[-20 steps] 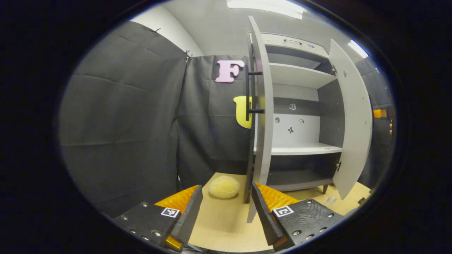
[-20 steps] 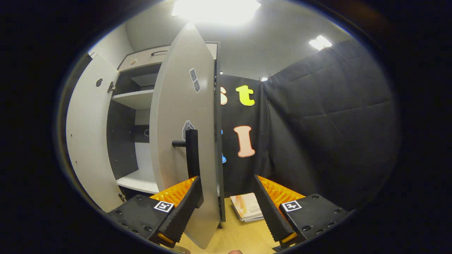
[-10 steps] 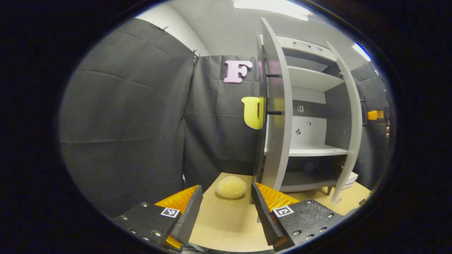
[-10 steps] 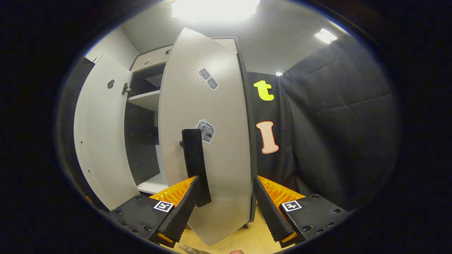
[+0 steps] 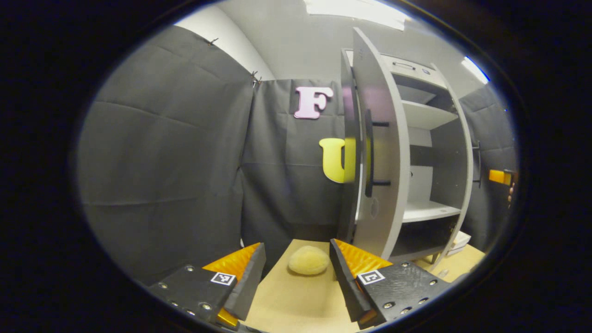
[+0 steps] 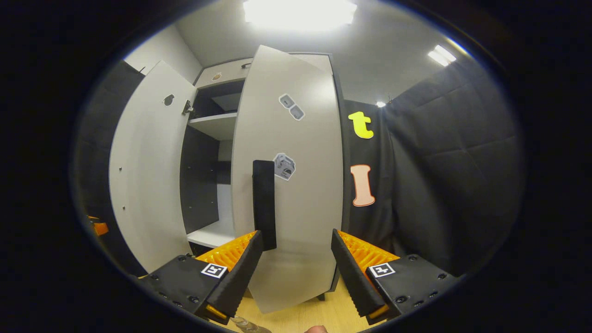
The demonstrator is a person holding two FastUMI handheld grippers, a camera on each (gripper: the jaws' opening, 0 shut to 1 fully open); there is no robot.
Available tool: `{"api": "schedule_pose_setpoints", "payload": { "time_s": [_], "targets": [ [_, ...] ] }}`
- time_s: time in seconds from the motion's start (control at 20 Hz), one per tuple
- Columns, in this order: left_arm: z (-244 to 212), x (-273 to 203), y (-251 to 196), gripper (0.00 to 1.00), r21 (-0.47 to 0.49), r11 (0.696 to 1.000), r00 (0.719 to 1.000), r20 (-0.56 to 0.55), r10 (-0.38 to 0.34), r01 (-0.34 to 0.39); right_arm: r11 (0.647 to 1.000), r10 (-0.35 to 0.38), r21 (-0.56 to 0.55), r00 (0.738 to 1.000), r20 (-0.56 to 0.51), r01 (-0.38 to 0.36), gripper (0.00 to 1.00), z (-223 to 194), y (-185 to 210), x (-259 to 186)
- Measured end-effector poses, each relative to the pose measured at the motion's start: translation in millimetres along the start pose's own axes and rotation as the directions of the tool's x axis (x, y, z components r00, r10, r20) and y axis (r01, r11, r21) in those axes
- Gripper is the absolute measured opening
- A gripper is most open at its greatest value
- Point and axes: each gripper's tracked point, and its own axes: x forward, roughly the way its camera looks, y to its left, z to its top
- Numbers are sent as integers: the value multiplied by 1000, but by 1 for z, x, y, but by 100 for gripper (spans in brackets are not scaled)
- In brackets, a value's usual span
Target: Grasp the bottle in the cabinet with the left hand and place it on the coaster, then close the right door with the right hand and the left door with the left hand.
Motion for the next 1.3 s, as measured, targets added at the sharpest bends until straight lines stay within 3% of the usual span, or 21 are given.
{"api": "schedule_pose_setpoints", "payload": {
  "time_s": [0.05, 0.25, 0.3, 0.35, 0.7, 0.95, 1.1, 1.3],
  "targets": [
    [8, 7, 5, 81, 3, 1000, 1000, 1, 9, -9, 1000, 2, 7, 1000, -2, -2, 92, -4, -1, -6],
    [36, 27, 19, 81, -18, 999, 999, 12, 34, -34, 1000, -4, 7, 1000, -29, 4, 99, -24, -10, -22],
    [44, 32, 18, 81, -29, 999, 999, 17, 34, -33, 1000, -7, 1, 999, -42, 7, 92, -30, -13, -26],
    [53, 36, 17, 81, -35, 999, 999, 24, 33, -32, 1000, -13, -6, 999, -47, 13, 95, -34, -17, -30],
    [104, 51, -25, 81, -14, 1000, 997, 81, -4, 5, 997, -70, -13, 995, -64, 70, 95, -42, -60, -52],
    [112, 48, -56, 80, 36, 999, 994, 110, -15, 11, 994, -105, -20, 991, -82, 104, 95, -48, -96, -66],
    [114, 51, -59, 81, 92, 995, 993, 120, 20, -31, 992, -124, -24, 988, -89, 122, 95, -48, -120, -72],
    [112, 47, -58, 80, 90, 994, 992, 120, 43, -54, 992, -129, -20, 988, -84, 127, 92, -46, -140, -76]
  ]
}}
